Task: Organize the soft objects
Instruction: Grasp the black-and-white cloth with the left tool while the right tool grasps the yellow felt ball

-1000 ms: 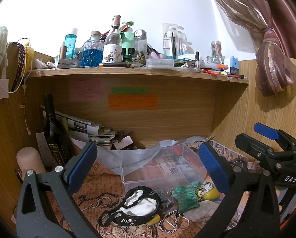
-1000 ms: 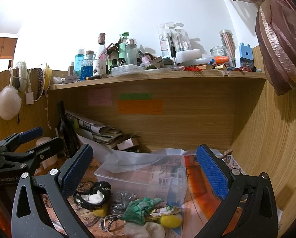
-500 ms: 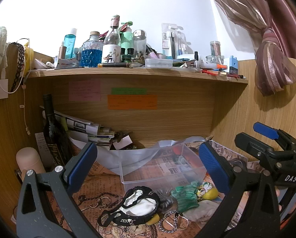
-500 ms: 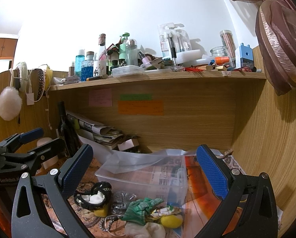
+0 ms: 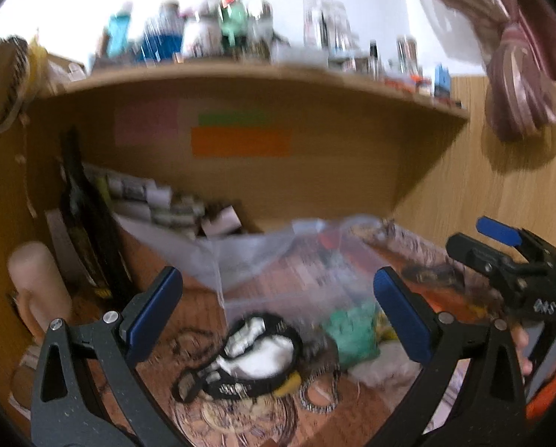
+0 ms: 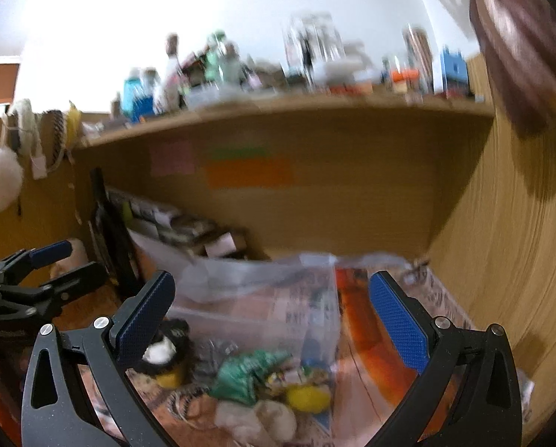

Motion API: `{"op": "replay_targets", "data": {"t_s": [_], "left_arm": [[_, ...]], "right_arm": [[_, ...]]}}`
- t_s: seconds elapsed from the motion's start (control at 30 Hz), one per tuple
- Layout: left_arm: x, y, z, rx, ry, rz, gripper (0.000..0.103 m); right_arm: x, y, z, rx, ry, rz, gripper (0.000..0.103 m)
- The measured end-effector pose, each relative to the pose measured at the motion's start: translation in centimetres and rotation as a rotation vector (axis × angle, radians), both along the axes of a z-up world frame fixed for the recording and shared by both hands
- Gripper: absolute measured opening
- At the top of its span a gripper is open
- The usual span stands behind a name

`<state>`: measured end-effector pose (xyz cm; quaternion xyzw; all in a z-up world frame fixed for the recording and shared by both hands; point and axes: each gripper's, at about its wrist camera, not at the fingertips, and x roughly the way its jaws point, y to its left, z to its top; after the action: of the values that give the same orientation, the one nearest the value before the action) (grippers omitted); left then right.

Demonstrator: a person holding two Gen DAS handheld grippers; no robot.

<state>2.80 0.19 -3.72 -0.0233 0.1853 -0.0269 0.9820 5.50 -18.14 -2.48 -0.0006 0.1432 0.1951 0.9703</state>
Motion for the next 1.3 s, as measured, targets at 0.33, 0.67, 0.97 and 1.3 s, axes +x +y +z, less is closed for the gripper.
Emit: {"op": "replay_targets", "data": {"t_s": [0.33,0.67,0.97,1.3], "left_arm": [[3.0,1.2,-7.1,-0.033,0.220,0.026,0.100],[6.7,0.3,-10.3,-0.070,0.326,0.008,0.085],[8.1,1.0,-11.9,-0.118,0.369,0.005,0.057],[6.9,1.7,-10.8,-0.140,0.336,-0.013,0.028]], "right_arm": [[3.1,-0.8,-6.3,-0.081,0.229,0.018,0.103],[5.5,-1.8,-10.3,-0.093,0.392,0.016,0.083],[7.0,-2.6,-12.6,-0.058,0.515,0.047,0.051],[6.3,-3.1,-11.1,-0.027,0.444,0.025,0.040]]}}
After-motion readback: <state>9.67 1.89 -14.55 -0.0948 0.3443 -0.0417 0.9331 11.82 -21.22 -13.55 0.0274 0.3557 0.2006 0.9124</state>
